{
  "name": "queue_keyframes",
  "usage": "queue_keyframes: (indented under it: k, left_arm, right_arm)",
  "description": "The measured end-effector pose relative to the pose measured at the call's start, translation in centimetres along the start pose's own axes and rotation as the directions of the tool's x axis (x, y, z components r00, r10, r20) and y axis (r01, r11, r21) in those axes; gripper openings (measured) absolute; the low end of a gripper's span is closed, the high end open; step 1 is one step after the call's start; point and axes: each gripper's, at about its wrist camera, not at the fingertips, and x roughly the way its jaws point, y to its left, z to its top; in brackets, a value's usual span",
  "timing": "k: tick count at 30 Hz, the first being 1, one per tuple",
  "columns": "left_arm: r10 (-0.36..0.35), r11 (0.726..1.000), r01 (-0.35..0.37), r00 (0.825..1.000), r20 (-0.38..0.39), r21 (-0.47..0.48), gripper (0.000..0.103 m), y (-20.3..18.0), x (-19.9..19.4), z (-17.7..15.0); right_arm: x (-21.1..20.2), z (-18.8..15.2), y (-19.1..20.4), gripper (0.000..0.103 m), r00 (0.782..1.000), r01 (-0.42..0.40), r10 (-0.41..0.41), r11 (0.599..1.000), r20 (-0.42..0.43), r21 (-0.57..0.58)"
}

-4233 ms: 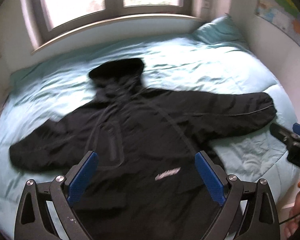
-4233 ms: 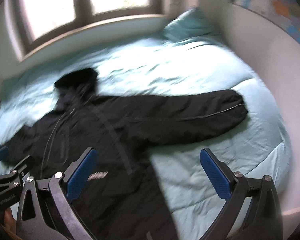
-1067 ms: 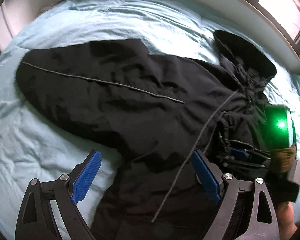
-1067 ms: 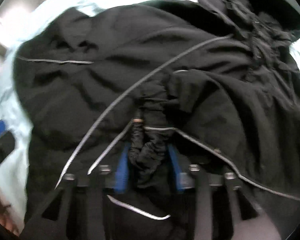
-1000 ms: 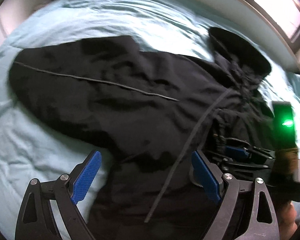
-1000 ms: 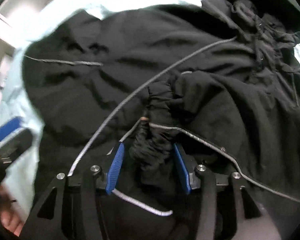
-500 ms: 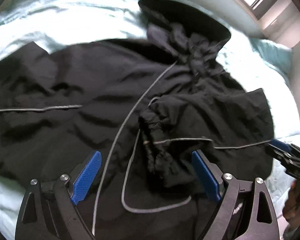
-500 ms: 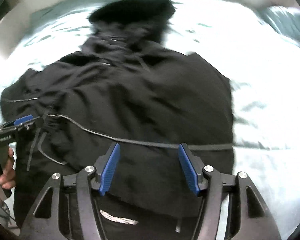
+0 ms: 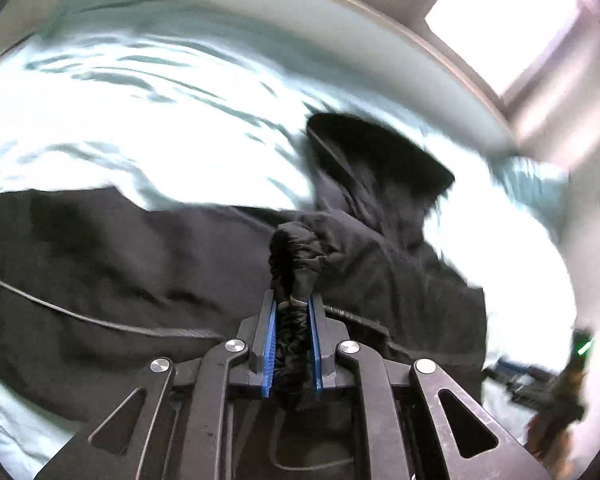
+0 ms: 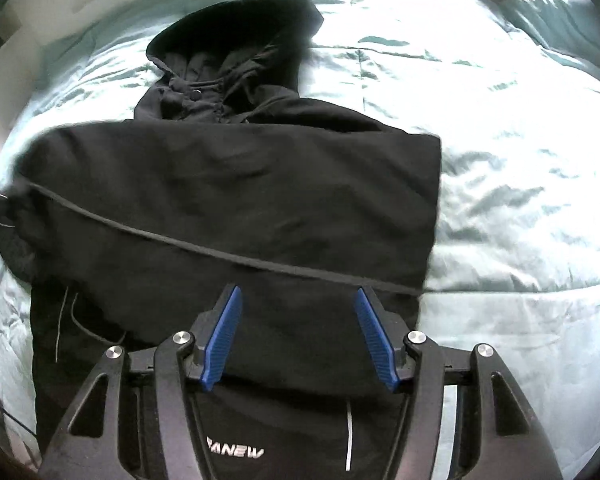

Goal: Fold large clothes

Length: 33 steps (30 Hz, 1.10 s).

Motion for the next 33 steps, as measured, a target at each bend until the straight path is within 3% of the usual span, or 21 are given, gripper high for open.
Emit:
queue_keyframes:
  k: [2,4,6,9,12,14,15,17,20,22,24,25,27,28,33]
  left_arm:
    - [0.015,1.000,-0.015,0.997,-0.076,0.004,0.015,2.3,1.3,0.2]
    - [0.061,0.998,-0.057,0.974,-0.218,0.023,0.020,4.2,4.7,-1.1]
    - [0.112,0.993,-0.097,0.948,-0.299,0.063,0.027,5.3,7.3,-3.0]
    - [0.076,0.997,-0.071,0.956,-0.284,0.027,0.032,6.3,7.8,-4.1]
    - [0.037,0.998,-0.051,0.957,-0.288,-0.040,0.037,6.8,6.8,-3.8]
    - [0.078,0.995,-0.091,0.962,-0.263,-0.037,0.036,6.2,5.3,-3.3]
    - [0.126,0.991,-0.130,0.968,-0.215,-0.007,0.036,5.3,3.9,-2.9]
    - [0.141,0.990,-0.136,0.979,-0.150,0.042,0.038,2.9,1.8,-2.4]
    - [0.048,0.996,-0.041,0.994,-0.094,0.074,0.072,-0.7,0.2,-2.7]
    - [0.047,0.991,-0.034,0.994,-0.098,0.131,0.073,-3.2,1.6,-3.4]
    - [0.160,0.967,-0.124,0.976,-0.149,0.222,0.072,-5.2,4.7,-4.8]
    - [0.272,0.933,-0.216,0.947,-0.170,0.289,0.072,-6.1,7.2,-5.9]
    - [0.365,0.897,-0.286,0.909,-0.201,0.337,0.072,-6.1,11.0,-7.7]
    - [0.384,0.895,-0.299,0.894,-0.230,0.332,0.072,-5.4,12.1,-8.2]
    - [0.367,0.913,-0.288,0.890,-0.271,0.289,0.071,-4.7,12.7,-7.7]
  right_arm:
    - [1.3,0.7,0.2,0.063,1.000,-0.004,0.004,1.000,-0.003,-0.001]
    - [4.3,1.4,0.8,0.063,0.999,0.008,-0.009,1.000,-0.050,-0.021]
    - [7.2,1.7,1.2,0.063,0.993,0.055,-0.058,0.998,-0.104,-0.030]
    - [10.5,1.7,1.5,0.064,0.982,0.092,-0.098,0.995,-0.164,-0.042]
    - [10.9,2.2,1.7,0.064,0.978,0.095,-0.103,0.994,-0.180,-0.058]
    - [10.1,2.4,1.5,0.064,0.980,0.078,-0.087,0.995,-0.179,-0.055]
    - [9.2,2.4,1.6,0.064,0.982,0.082,-0.090,0.995,-0.165,-0.060]
    - [6.8,2.2,2.3,0.064,0.988,0.095,-0.106,0.991,-0.111,-0.099]
    - [3.5,1.0,3.9,0.064,0.995,0.067,-0.076,0.987,-0.057,-0.146]
    - [2.8,-0.1,4.8,0.064,0.996,0.041,-0.051,0.988,-0.067,-0.147]
    - [2.9,-1.4,5.7,0.064,0.996,0.012,-0.026,0.987,-0.090,-0.160]
    - [3.3,-2.1,6.0,0.064,0.994,0.015,-0.033,0.985,-0.100,-0.173]
    - [5.3,-3.5,6.0,0.064,0.987,0.039,-0.067,0.982,-0.148,-0.184]
    - [6.3,-4.1,5.7,0.064,0.982,0.033,-0.064,0.985,-0.178,-0.170]
    - [7.7,-3.6,3.8,0.064,0.974,-0.039,0.022,0.997,-0.226,-0.071]
